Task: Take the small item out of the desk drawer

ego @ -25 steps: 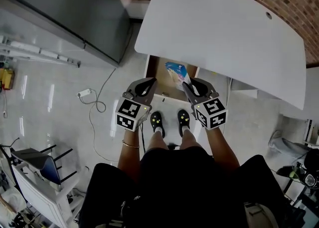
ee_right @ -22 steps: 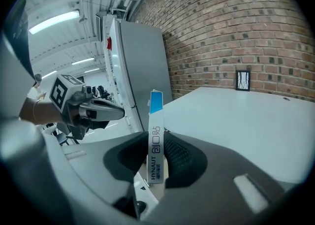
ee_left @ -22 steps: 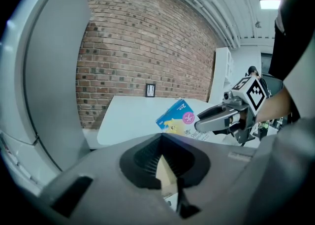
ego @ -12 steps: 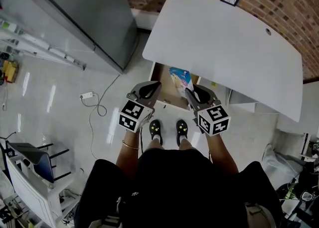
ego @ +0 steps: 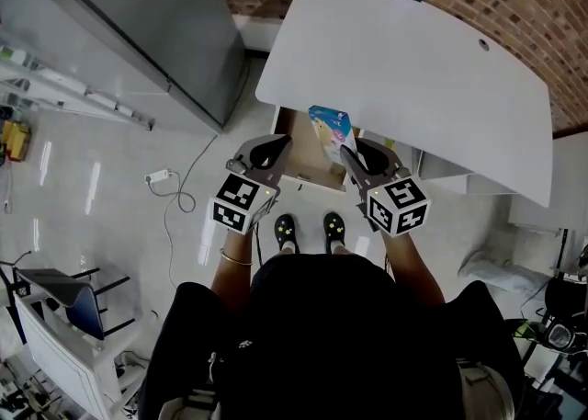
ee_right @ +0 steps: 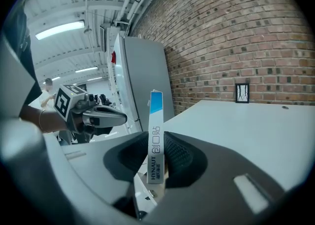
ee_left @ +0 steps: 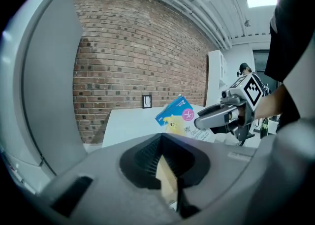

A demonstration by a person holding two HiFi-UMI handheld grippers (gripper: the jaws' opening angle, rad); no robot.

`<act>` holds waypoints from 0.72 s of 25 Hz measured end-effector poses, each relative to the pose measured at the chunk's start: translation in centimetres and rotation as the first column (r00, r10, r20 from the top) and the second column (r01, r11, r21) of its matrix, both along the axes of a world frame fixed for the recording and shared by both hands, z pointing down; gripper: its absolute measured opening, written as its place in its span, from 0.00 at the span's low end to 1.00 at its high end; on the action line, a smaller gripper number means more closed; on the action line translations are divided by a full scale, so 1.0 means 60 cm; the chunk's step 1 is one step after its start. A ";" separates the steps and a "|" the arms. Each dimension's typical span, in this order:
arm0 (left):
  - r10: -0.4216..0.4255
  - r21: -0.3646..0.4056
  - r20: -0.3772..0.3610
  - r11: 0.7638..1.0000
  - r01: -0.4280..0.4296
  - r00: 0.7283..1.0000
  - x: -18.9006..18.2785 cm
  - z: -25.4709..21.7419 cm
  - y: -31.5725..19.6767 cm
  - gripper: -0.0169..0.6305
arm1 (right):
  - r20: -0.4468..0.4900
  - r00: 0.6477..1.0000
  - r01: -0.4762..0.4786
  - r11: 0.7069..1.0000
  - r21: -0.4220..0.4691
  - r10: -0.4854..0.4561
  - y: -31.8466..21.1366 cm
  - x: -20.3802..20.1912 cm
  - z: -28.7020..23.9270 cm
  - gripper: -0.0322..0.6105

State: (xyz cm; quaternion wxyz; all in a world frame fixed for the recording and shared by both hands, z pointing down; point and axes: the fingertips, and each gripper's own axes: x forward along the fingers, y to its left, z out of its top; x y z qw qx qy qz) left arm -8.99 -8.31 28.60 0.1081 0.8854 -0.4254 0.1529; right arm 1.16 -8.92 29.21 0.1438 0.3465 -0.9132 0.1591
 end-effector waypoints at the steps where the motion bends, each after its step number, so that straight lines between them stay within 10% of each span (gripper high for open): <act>1: 0.002 0.003 -0.001 1.000 -0.002 1.000 0.002 -0.002 0.000 0.03 | 0.001 1.000 -0.003 1.000 0.003 0.003 -0.001 0.003 -0.002 0.21; 18: -0.021 0.024 -0.001 1.000 0.021 1.000 -0.001 -0.018 0.004 0.03 | 0.043 0.999 0.016 0.999 0.028 -0.017 0.001 0.005 -0.034 0.21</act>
